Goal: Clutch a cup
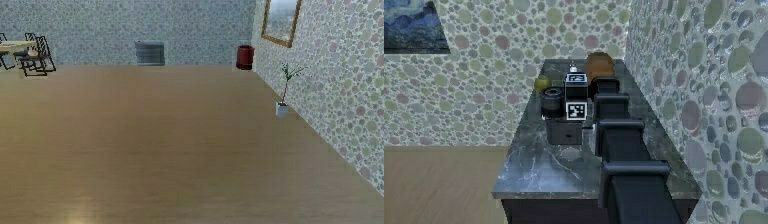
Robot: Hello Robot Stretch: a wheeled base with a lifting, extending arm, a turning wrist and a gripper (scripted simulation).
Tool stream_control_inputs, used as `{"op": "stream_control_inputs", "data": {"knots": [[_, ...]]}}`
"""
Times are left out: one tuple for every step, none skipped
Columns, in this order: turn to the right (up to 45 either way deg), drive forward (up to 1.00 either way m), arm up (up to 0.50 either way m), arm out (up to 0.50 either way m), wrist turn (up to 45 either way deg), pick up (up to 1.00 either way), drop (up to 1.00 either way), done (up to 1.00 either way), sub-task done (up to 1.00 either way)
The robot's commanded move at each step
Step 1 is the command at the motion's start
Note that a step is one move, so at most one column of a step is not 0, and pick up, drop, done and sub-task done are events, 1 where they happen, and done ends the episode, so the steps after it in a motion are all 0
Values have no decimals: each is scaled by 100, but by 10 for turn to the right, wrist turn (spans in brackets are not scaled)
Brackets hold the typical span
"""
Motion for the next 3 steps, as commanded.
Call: {"op": "stream_control_inputs", "data": {"knots": [[0, 0, 0, 0, 30, 0, 0, 0, 0], [0, 0, 0, 0, 0, 100, 0, 0, 0], [0, 0, 0, 0, 0, 0, 0, 100, 0]]}}
